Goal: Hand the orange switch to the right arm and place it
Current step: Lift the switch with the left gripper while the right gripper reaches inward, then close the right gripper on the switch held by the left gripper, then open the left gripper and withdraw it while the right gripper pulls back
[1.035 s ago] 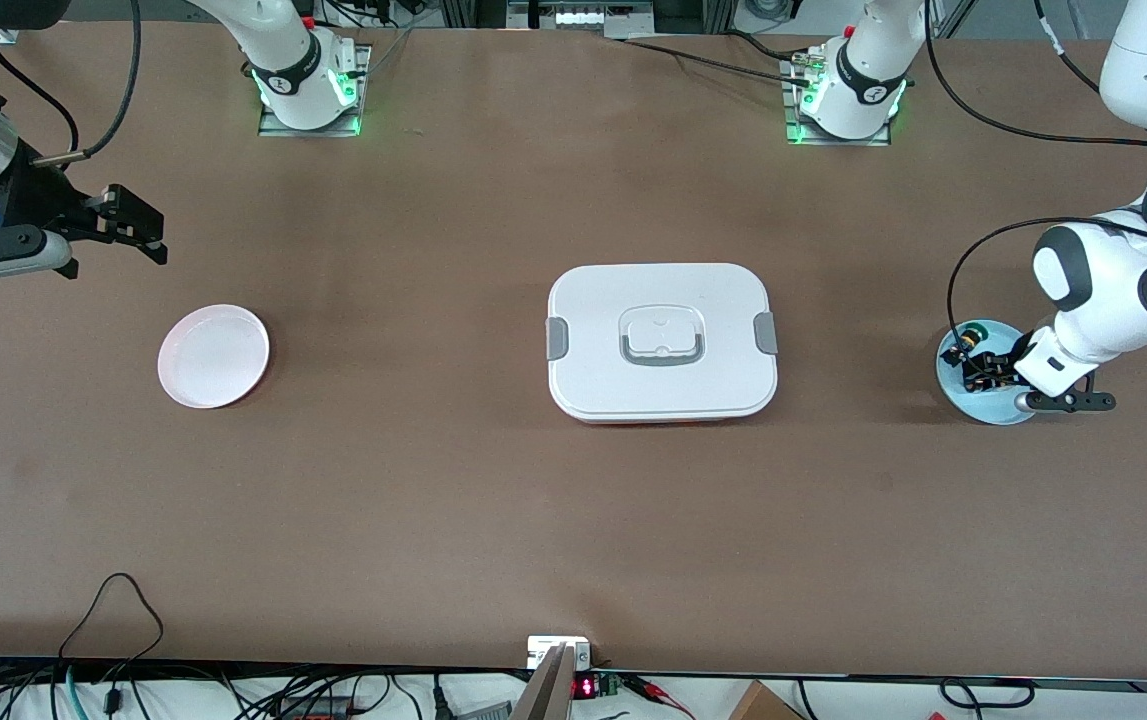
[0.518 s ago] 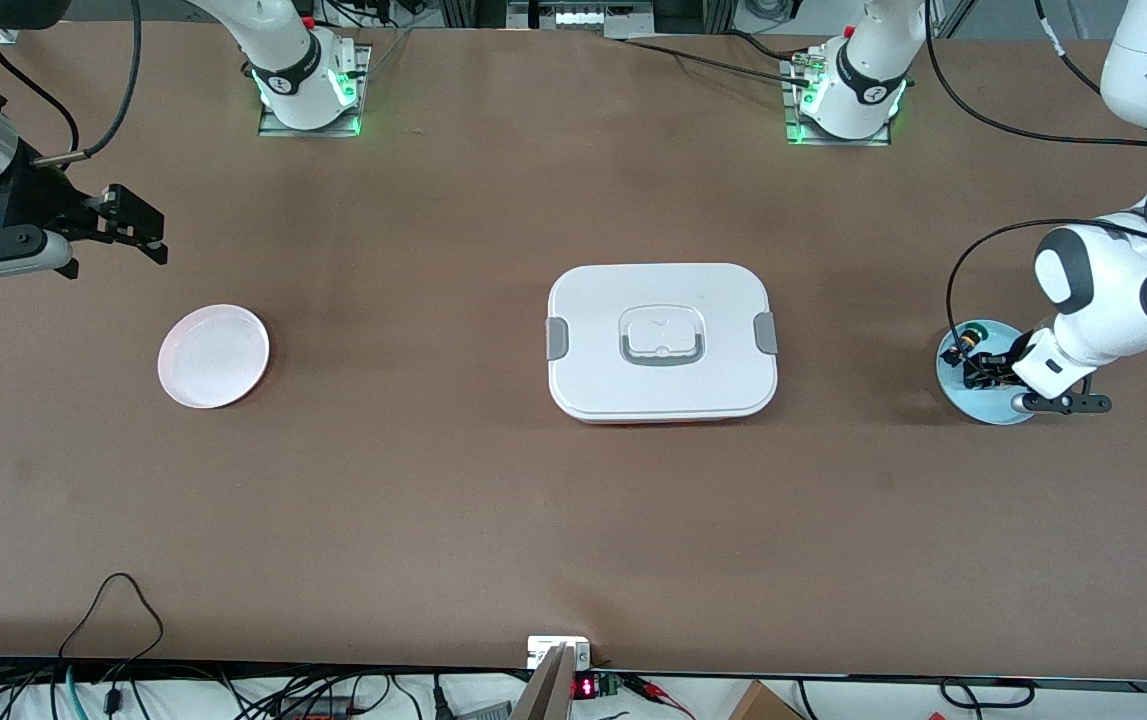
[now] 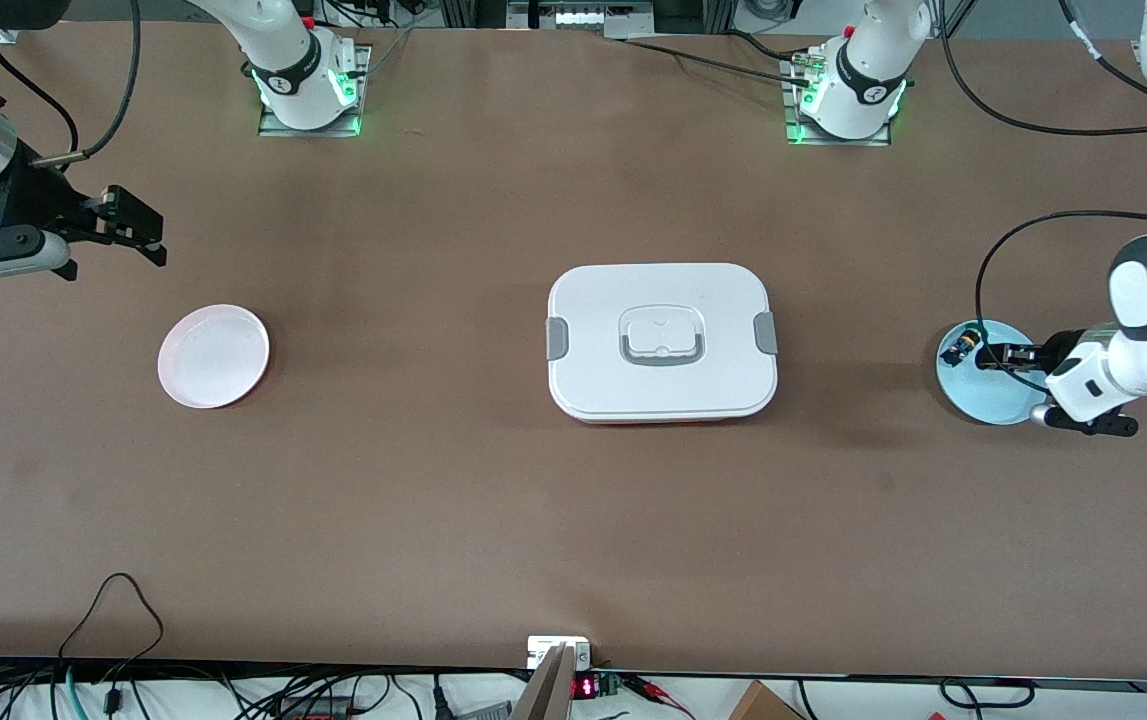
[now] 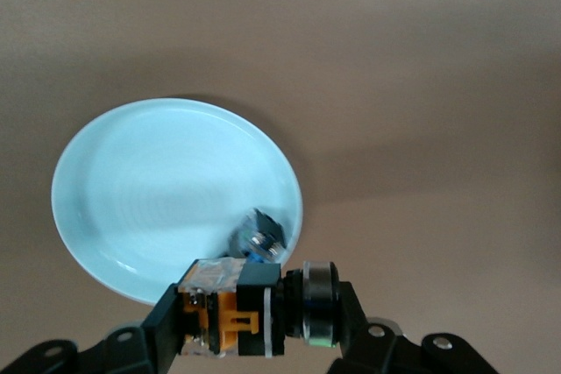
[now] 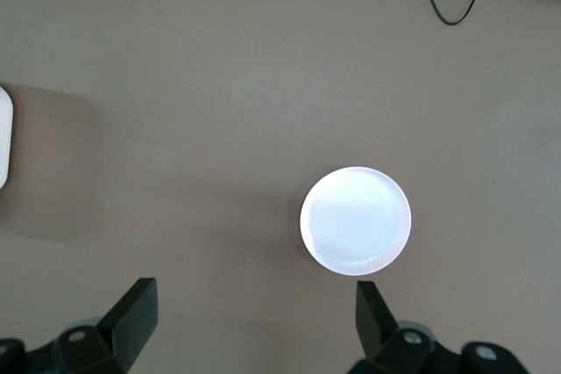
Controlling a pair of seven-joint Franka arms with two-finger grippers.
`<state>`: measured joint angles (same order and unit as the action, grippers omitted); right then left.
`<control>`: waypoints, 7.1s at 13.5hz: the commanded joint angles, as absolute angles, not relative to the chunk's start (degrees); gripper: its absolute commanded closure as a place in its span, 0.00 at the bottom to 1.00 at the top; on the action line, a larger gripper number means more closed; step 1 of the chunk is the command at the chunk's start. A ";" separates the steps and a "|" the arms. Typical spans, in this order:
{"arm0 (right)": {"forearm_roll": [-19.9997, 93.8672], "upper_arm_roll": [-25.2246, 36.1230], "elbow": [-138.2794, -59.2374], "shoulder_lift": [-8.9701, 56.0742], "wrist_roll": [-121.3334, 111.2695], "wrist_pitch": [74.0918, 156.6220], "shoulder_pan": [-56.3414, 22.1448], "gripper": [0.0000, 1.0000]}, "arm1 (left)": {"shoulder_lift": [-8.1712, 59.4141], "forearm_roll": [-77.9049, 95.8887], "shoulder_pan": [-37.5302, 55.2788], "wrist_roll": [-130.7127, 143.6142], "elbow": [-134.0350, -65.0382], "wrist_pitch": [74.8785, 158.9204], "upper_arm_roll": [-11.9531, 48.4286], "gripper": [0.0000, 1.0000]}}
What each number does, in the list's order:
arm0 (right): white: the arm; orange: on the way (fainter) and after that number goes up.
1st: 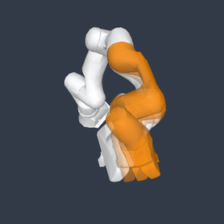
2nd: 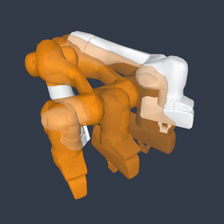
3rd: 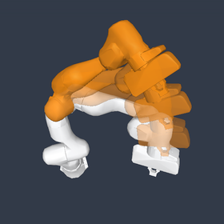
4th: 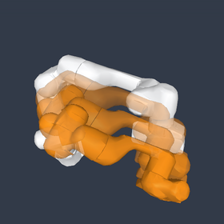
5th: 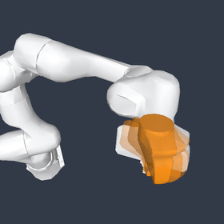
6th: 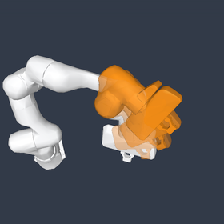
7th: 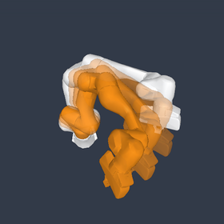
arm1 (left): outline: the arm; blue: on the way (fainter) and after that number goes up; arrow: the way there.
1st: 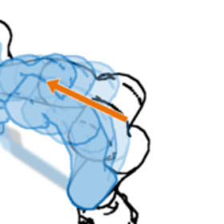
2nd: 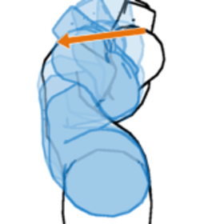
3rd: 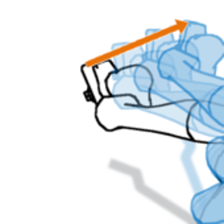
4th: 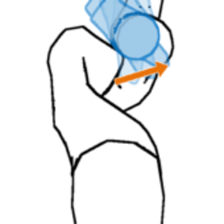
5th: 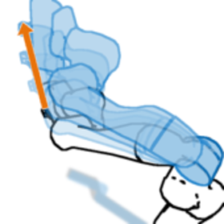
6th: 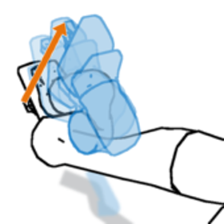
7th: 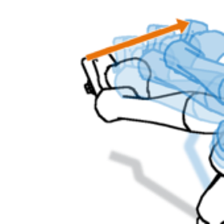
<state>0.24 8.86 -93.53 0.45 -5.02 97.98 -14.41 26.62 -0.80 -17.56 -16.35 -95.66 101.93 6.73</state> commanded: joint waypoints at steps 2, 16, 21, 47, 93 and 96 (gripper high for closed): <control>0.00 8.88 -92.46 1.05 -4.83 98.52 -13.80 0.00 | 27.25 10.76 -17.84 -21.25 -85.71 86.87 10.53 0.74; 1.91 8.96 -92.55 2.54 -17.01 97.22 -13.54 0.00 | 26.90 60.81 -18.02 -62.45 -88.33 78.45 23.63 0.78; 30.44 9.05 -93.25 5.70 -5.21 86.57 -13.18 0.00 | 26.81 61.17 -18.02 -71.19 -88.59 92.70 32.50 0.87; 133.29 8.61 -109.33 18.72 -21.27 114.23 -41.11 0.00 | 27.60 62.67 -12.75 -81.65 -90.17 103.18 36.56 1.00; 148.36 8.88 -103.18 23.91 -32.70 122.78 -48.43 1.00 | 25.31 61.70 -15.46 -82.27 -91.41 96.34 36.65 0.00; 147.40 9.05 -102.92 23.82 -32.61 122.87 -47.03 1.00 | 25.31 61.35 -18.54 -75.35 -89.92 89.50 36.30 0.00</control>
